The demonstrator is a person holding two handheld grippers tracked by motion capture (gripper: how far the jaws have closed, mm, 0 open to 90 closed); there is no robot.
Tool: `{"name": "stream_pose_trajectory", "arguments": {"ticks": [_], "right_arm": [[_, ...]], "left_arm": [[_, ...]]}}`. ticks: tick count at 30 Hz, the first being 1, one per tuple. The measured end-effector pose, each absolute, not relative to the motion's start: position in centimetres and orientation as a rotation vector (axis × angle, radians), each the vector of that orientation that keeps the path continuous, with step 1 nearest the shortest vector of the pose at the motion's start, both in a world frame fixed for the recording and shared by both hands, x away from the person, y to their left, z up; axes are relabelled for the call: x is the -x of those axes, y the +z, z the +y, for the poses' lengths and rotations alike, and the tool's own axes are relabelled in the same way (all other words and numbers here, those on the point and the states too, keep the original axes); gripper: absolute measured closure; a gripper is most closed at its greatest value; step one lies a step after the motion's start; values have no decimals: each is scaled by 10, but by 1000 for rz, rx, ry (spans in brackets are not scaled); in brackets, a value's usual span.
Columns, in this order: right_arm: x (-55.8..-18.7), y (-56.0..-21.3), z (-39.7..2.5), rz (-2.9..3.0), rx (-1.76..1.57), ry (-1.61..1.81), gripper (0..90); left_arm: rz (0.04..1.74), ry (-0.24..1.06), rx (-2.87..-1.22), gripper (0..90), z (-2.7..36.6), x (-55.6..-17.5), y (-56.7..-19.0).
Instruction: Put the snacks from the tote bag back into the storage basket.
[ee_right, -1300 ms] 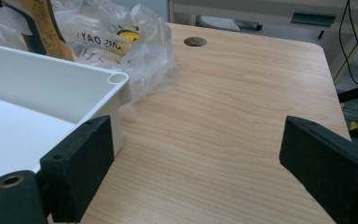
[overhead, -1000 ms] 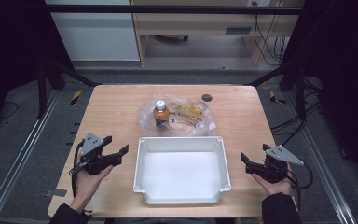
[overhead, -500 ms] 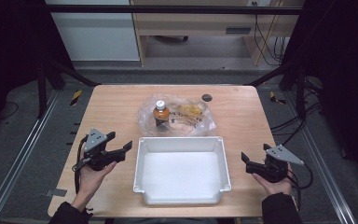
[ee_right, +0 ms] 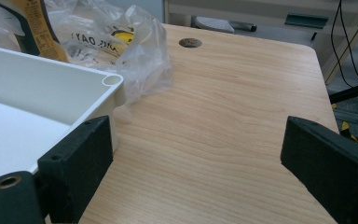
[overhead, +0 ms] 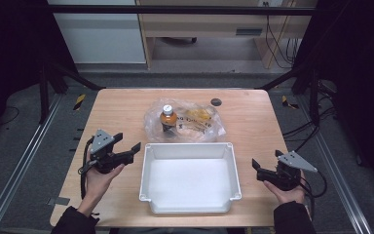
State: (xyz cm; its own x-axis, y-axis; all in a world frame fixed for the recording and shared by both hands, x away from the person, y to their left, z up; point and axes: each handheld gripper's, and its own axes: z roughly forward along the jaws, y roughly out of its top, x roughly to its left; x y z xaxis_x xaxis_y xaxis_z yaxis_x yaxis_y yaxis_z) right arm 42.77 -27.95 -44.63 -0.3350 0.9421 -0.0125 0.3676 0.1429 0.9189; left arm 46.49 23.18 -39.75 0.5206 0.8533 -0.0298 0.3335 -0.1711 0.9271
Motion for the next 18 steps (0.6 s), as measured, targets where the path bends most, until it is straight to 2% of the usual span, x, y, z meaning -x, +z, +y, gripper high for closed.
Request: {"name": "stream_pose_trajectory", "arguments": {"ticks": [18], "right_arm": [[-428,-446,-279,1797,-1254,1168,88]], "left_arm": [[981,634,-1752,230,209,-478,-393]]}}
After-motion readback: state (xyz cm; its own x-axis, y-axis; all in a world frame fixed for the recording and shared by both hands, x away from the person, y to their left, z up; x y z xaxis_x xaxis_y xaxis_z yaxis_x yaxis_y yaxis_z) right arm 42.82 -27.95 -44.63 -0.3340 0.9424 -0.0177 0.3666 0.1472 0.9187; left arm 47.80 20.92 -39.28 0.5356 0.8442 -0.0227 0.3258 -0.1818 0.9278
